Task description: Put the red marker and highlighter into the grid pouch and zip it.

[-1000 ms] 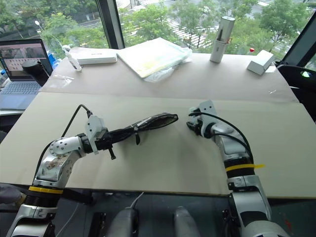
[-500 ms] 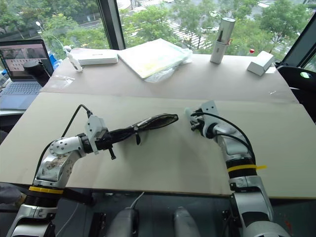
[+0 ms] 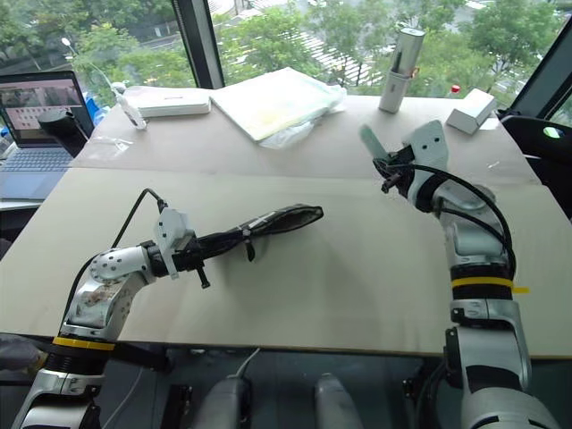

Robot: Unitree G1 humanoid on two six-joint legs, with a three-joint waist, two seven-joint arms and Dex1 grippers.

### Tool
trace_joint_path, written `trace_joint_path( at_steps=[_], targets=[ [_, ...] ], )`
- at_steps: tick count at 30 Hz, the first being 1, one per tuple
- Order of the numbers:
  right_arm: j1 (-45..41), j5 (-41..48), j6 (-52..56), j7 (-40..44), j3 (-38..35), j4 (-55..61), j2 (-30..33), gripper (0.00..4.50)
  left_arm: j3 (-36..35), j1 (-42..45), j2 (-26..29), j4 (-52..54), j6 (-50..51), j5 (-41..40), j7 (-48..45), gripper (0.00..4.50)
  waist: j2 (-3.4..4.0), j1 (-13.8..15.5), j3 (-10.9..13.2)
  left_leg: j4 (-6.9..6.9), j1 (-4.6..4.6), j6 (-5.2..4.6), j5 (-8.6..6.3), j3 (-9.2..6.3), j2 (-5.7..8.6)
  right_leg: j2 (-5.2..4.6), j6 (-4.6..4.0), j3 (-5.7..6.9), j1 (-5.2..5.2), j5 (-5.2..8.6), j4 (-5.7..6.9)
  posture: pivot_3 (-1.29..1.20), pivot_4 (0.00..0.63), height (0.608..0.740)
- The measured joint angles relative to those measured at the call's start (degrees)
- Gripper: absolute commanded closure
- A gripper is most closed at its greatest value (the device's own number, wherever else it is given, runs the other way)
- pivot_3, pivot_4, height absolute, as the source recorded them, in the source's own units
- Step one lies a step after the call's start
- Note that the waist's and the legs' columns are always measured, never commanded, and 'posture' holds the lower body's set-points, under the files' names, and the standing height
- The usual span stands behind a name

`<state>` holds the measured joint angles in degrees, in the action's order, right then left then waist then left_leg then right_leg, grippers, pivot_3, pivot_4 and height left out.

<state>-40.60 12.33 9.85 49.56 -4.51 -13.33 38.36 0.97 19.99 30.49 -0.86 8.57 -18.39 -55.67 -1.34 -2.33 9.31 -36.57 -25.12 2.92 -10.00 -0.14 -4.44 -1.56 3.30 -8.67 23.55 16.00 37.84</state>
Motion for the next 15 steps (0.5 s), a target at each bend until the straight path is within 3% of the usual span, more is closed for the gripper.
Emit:
trace_joint_path(
  at_steps=[3,6,15],
  targets=[
    [4.99,1.27,-1.80,9.06,2.01,6.50,5.01,3.96,-0.17,0.05,0.09,-0.07,0.00,0.00,-0.02,4.50,0.00,0.05,0.00,-0.02,0.01,0.00,0.00,0.01,0.00,-0.01,0.01,-0.01,-0.08,0.00,-0.07,0.00,0.150,0.739],
    [7.40,1.18,-3.87,13.10,3.76,9.74,7.01,3.96,-0.16,0.04,0.10,-0.09,0.00,0.01,-0.05,4.50,0.00,-0.14,0.00,-0.04,0.04,0.00,0.00,0.00,0.00,0.01,0.01,-0.01,-0.07,0.00,-0.01,0.00,0.150,0.739],
    [7.48,-9.45,-18.62,13.19,11.19,11.64,6.19,3.96,-0.07,0.32,0.08,-0.09,0.00,0.00,-0.38,4.50,0.00,0.03,0.01,-0.04,0.04,0.00,0.00,0.00,0.01,0.00,0.00,-0.01,-0.04,0.01,-0.01,0.00,0.150,0.739]
  ],
)
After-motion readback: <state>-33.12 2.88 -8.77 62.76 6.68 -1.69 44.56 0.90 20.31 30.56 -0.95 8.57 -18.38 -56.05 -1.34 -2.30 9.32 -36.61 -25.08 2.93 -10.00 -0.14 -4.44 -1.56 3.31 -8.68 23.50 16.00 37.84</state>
